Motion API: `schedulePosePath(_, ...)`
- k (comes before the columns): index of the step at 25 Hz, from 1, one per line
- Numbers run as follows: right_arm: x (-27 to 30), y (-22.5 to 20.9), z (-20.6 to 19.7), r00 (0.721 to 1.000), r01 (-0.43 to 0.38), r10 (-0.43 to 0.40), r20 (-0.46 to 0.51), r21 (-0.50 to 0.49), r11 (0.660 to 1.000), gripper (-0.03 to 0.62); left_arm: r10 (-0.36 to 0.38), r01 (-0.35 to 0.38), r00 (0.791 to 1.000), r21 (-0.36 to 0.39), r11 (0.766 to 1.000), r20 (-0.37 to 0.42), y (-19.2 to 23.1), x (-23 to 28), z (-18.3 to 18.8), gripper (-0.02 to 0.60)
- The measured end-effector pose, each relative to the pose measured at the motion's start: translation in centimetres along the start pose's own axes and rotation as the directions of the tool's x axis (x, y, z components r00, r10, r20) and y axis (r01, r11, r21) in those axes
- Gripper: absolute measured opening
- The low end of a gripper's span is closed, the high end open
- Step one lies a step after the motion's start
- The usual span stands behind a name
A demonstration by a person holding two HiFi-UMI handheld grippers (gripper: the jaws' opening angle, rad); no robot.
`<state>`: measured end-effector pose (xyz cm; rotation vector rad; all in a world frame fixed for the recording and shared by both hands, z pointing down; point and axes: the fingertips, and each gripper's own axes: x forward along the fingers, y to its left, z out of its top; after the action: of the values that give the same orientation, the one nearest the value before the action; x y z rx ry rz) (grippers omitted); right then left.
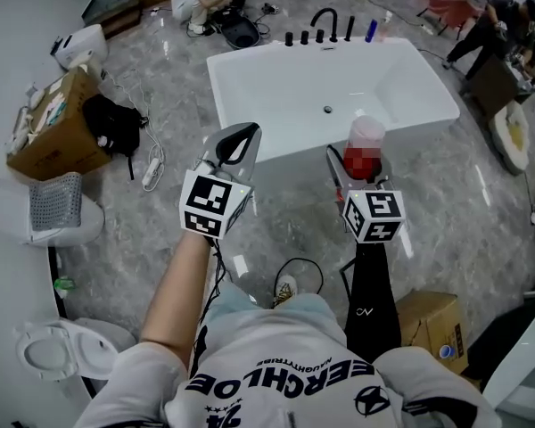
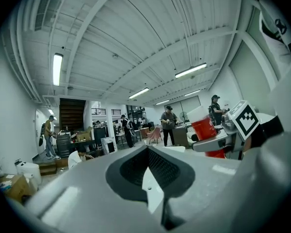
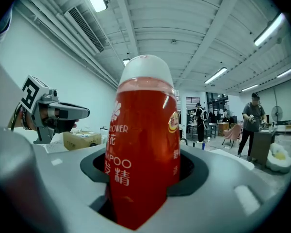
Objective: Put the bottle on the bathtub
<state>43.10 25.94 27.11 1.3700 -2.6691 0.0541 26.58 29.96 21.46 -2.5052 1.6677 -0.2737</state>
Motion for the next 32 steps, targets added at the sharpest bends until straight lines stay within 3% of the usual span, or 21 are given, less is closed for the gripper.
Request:
schedulePosePath(7,5.7,7.6,1.7,0.999,0.031,-0.031,0.017,-0.025,0.999,0.313,-0.014,0.013,0.999,0.018,1.000,0.032,9.7,-3.3,-1.7,0.000)
schedulePosePath(15,11.6,20.3,3.3,0.984,0.175,-0.175,0.025,0.003,0.985,0.313,-0.117,0.116,0.992,0.027,0.993,0.047,23.9,-9.0,-4.8,0.000)
schedulePosePath(18,13.1,24.7,3.9,0.982,0.190,-0.190,0.016,0.007,0.982,0.314,-0.141,0.141,0.989,0.017,0.990,0.036,27.8,-11.1,-5.8,0.000)
schedulePosePath(24,14.3,29.8,5.3,0.979,0.204,-0.204,0.005,-0.029,0.979,0.314,-0.146,0.147,0.986,-0.006,0.989,0.078,32.1,-13.5,-5.7,0.000)
schedulePosePath(32,16.7,31.6,6.4,0.983,0.185,-0.184,0.025,-0.020,0.983,0.314,-0.158,0.162,0.984,-0.042,0.986,0.088,33.4,-13.1,-5.6,0.000)
